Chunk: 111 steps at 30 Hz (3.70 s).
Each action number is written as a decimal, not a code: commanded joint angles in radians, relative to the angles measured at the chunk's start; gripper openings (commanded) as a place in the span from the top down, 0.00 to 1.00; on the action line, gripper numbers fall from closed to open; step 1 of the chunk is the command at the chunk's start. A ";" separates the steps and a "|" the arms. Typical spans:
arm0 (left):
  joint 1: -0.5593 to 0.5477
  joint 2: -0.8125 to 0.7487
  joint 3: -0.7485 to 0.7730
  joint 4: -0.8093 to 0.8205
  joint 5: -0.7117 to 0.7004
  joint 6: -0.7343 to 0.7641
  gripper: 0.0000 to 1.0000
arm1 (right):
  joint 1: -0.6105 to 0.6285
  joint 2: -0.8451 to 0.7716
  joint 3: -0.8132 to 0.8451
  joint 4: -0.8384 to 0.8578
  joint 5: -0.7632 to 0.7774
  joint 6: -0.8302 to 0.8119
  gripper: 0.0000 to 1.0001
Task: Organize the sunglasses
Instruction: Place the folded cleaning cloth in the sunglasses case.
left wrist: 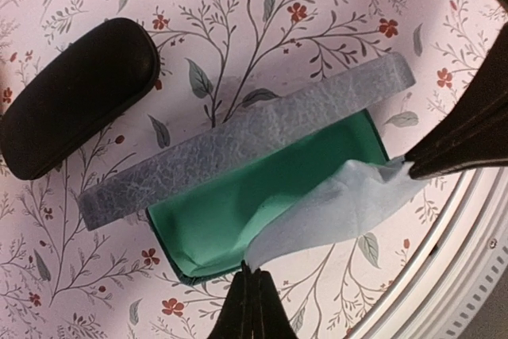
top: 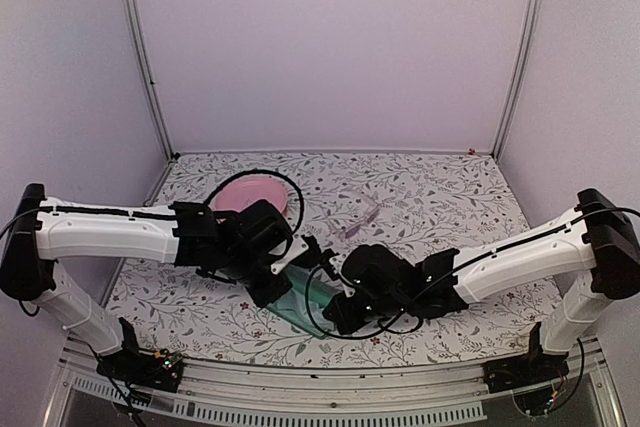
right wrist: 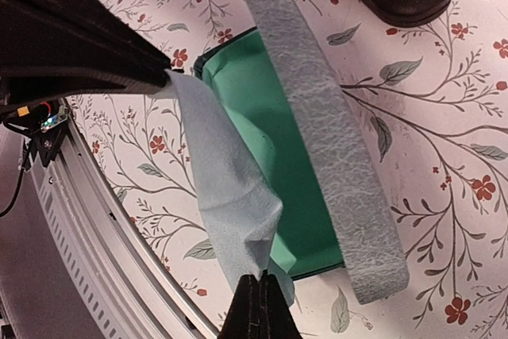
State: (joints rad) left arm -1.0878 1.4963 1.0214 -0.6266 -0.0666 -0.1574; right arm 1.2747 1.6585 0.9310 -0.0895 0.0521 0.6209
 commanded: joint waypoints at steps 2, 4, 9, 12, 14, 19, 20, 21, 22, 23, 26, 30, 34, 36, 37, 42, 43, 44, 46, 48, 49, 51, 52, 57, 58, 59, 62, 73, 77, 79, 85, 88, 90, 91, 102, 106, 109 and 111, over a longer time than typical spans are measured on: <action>0.013 -0.046 0.027 -0.078 -0.065 0.010 1.00 | 0.016 0.042 0.049 0.044 -0.019 0.001 1.00; 0.014 -0.053 0.028 -0.088 -0.079 0.009 1.00 | 0.015 0.058 0.056 0.046 -0.015 0.002 1.00; 0.022 -0.051 0.021 -0.105 -0.110 0.007 1.00 | 0.015 0.106 0.079 0.041 -0.004 0.002 1.00; 0.022 -0.025 0.012 -0.087 -0.106 0.010 1.00 | 0.015 0.134 0.094 0.024 0.002 0.004 1.00; 0.023 -0.006 0.006 -0.070 -0.101 0.010 1.00 | 0.017 0.150 0.104 0.009 0.009 0.005 1.00; 0.022 0.027 -0.012 -0.022 -0.067 0.006 1.00 | 0.020 0.172 0.105 -0.022 0.033 0.023 1.00; 0.021 0.028 -0.015 -0.016 -0.062 0.005 1.00 | 0.020 0.176 0.105 -0.031 0.040 0.028 1.00; 0.020 0.030 -0.020 -0.009 -0.057 0.003 1.00 | 0.021 0.180 0.106 -0.039 0.045 0.033 1.00; 0.020 0.030 -0.023 -0.003 -0.053 0.003 1.00 | 0.021 0.183 0.105 -0.047 0.050 0.038 1.00; 0.020 0.029 -0.025 0.003 -0.048 0.002 1.00 | 0.022 0.186 0.106 -0.055 0.056 0.040 1.00; 0.020 0.029 -0.027 0.013 -0.038 0.002 1.00 | 0.025 0.196 0.108 -0.081 0.076 0.052 1.00; 0.018 0.026 -0.036 0.037 -0.015 0.002 1.00 | 0.029 0.206 0.111 -0.114 0.112 0.067 1.00; 0.017 0.026 -0.061 0.077 0.022 0.006 1.00 | 0.029 0.209 0.113 -0.131 0.139 0.078 1.00; 0.017 0.025 -0.068 0.088 0.034 0.004 1.00 | 0.029 0.209 0.116 -0.145 0.154 0.082 1.00; 0.016 0.025 -0.070 0.089 0.037 0.002 1.00 | 0.031 0.209 0.117 -0.152 0.161 0.083 1.00; 0.008 0.027 -0.072 0.091 0.044 -0.009 1.00 | 0.031 0.203 0.116 -0.189 0.202 0.082 1.00; 0.003 0.028 -0.073 0.092 0.045 -0.011 1.00 | 0.031 0.202 0.117 -0.194 0.212 0.078 1.00; 0.002 0.030 -0.073 0.095 0.046 -0.013 1.00 | 0.031 0.199 0.118 -0.198 0.221 0.075 1.00; -0.003 0.034 -0.075 0.103 0.051 -0.017 1.00 | 0.031 0.194 0.119 -0.207 0.237 0.065 1.00; -0.008 0.040 -0.076 0.115 0.061 -0.023 1.00 | 0.031 0.191 0.121 -0.221 0.258 0.057 1.00; -0.012 0.044 -0.076 0.120 0.064 -0.026 1.00 | 0.030 0.188 0.121 -0.230 0.270 0.054 1.00; -0.019 0.052 -0.074 0.128 0.065 -0.032 1.00 | 0.028 0.176 0.118 -0.243 0.290 0.047 1.00; -0.021 0.055 -0.073 0.130 0.066 -0.034 1.00 | 0.027 0.169 0.117 -0.248 0.295 0.043 1.00; -0.036 0.063 -0.063 0.140 0.064 -0.052 1.00 | 0.025 0.118 0.106 -0.241 0.302 0.015 1.00; -0.038 0.062 -0.062 0.139 0.062 -0.056 1.00 | 0.025 0.105 0.099 -0.229 0.291 0.007 1.00; -0.041 0.060 -0.061 0.140 0.058 -0.062 1.00 | 0.025 0.091 0.090 -0.210 0.278 0.001 1.00; -0.050 0.044 -0.062 0.138 0.051 -0.081 1.00 | 0.026 0.047 0.057 -0.142 0.226 -0.025 1.00; -0.120 -0.055 -0.101 0.108 0.003 -0.184 1.00 | 0.032 -0.091 -0.049 -0.035 0.092 -0.092 1.00; -0.151 -0.096 -0.126 0.104 -0.019 -0.240 1.00 | 0.035 -0.146 -0.077 -0.019 0.065 -0.115 1.00; -0.166 -0.111 -0.138 0.103 -0.034 -0.269 1.00 | 0.035 -0.168 -0.088 -0.014 0.056 -0.123 1.00; -0.213 -0.110 -0.133 0.078 -0.086 -0.342 1.00 | 0.042 -0.206 -0.101 -0.030 0.058 -0.132 1.00; -0.235 -0.104 -0.126 0.059 -0.114 -0.364 1.00 | 0.041 -0.195 -0.083 -0.054 0.048 -0.136 1.00; -0.243 -0.104 -0.133 0.054 -0.129 -0.370 1.00 | 0.041 -0.194 -0.070 -0.067 0.042 -0.139 1.00; -0.243 -0.106 -0.138 0.052 -0.132 -0.374 1.00 | 0.042 -0.195 -0.069 -0.071 0.043 -0.139 1.00; -0.249 -0.159 -0.180 0.044 -0.151 -0.400 1.00 | 0.043 -0.197 -0.049 -0.048 -0.002 -0.143 1.00; -0.248 -0.159 -0.188 0.042 -0.148 -0.404 1.00 | 0.050 -0.190 -0.065 -0.031 -0.014 -0.127 1.00; -0.249 -0.166 -0.194 0.043 -0.142 -0.417 1.00 | 0.057 -0.195 -0.077 -0.021 -0.019 -0.111 1.00; -0.250 -0.171 -0.192 0.035 -0.143 -0.419 1.00 | 0.062 -0.197 -0.080 -0.024 -0.019 -0.101 1.00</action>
State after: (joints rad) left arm -1.3224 1.3495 0.8398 -0.5659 -0.1993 -0.5568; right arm 1.3190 1.4727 0.8532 -0.1375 0.0471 0.4984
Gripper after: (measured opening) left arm 0.007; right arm 0.013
